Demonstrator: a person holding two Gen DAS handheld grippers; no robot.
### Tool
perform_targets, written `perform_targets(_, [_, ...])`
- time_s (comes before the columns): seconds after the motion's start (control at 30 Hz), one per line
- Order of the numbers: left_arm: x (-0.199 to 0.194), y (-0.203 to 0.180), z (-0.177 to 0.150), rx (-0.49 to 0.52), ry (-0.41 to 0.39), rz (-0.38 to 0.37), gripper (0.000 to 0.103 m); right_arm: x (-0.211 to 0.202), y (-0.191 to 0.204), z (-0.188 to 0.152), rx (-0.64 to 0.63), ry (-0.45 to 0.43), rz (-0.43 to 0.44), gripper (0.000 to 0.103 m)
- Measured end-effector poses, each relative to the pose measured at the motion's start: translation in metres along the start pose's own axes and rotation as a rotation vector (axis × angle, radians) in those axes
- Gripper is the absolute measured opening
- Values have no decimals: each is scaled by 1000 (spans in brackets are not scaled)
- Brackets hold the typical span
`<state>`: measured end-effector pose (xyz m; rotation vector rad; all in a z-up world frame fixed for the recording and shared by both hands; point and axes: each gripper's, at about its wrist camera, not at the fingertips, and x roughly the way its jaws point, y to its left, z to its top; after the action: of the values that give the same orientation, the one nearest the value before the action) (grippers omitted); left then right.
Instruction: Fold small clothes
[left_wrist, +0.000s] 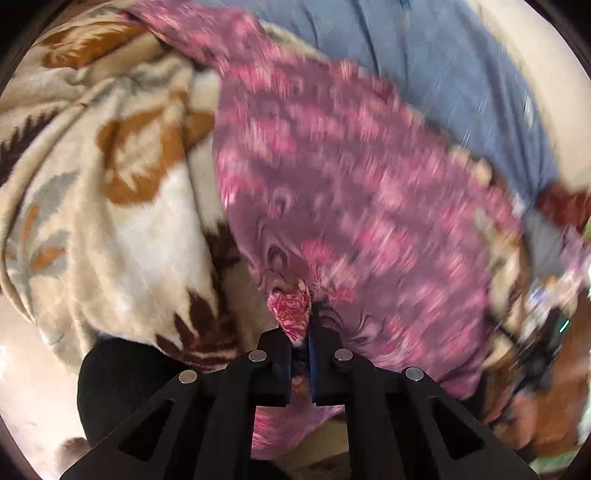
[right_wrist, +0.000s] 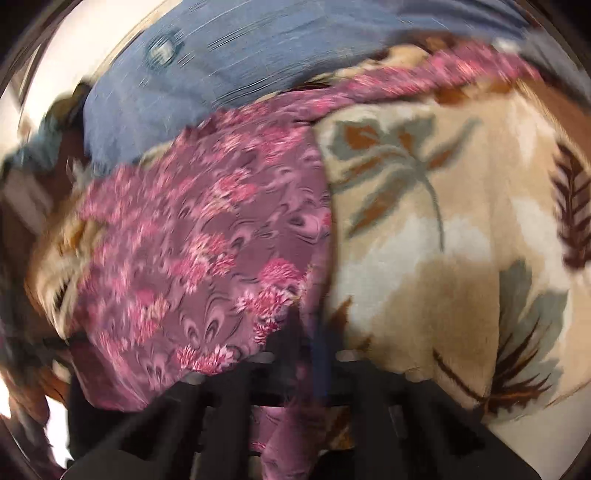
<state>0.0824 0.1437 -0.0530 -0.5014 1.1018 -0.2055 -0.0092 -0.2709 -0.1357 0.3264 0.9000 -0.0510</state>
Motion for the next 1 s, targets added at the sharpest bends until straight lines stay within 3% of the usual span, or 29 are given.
perform_targets(0.07, [-27, 1, 7, -24, -45, -31, 5, -15, 4, 7, -7, -28, 22, 4])
perform_targets(0.13, [-41, 2, 8, -6, -63, 61, 6, -38, 1, 13, 9, -89, 41, 4])
perform_targets(0.2, [-32, 11, 2, -3, 0, 135, 9, -43, -4, 15, 15, -98, 24, 4])
perform_targets(0.3, [1, 37, -15, 7, 153, 343, 9, -25, -15, 7, 31, -31, -19, 4])
perform_targets(0.37, [1, 49, -20, 6, 152, 423, 8, -10, -20, -3, 34, 20, -45, 4])
perform_targets(0.47, [-26, 52, -12, -3, 51, 377, 9, -4, -24, -6, 57, 43, -28, 10])
perform_targets(0.5, [-34, 47, -6, 12, 20, 353, 13, -6, -25, -3, 61, 41, -24, 11])
perform_targets(0.57, [-39, 36, 3, 51, -20, 325, 36, -12, -27, 4, 65, 27, -29, 11])
perform_targets(0.6, [-41, 30, 3, 74, -49, 320, 55, -14, -29, 10, 75, 12, -23, 13])
perform_targets(0.63, [-40, 25, 5, 87, -69, 327, 61, -15, -30, 14, 85, 2, -15, 19])
perform_targets(0.73, [-14, 17, 9, 85, -46, 295, 60, -13, -30, 23, 118, -24, 11, 37])
perform_targets(0.77, [-2, 16, 10, 78, -36, 321, 58, -9, -28, 25, 117, -29, 13, 37])
perform_targets(0.8, [13, 11, 13, 90, -29, 353, 49, -5, -27, 24, 108, -26, 7, 37])
perform_targets(0.83, [30, 9, 14, 119, 5, 437, 36, 1, -25, 24, 97, -14, -2, 36])
perform_targets(0.9, [45, 6, 13, 160, 32, 505, 35, 11, -24, 24, 69, 16, -35, 33])
perform_targets(1.0, [23, -10, 14, 180, -31, 437, 34, 4, -26, 29, 53, 16, -22, 34])
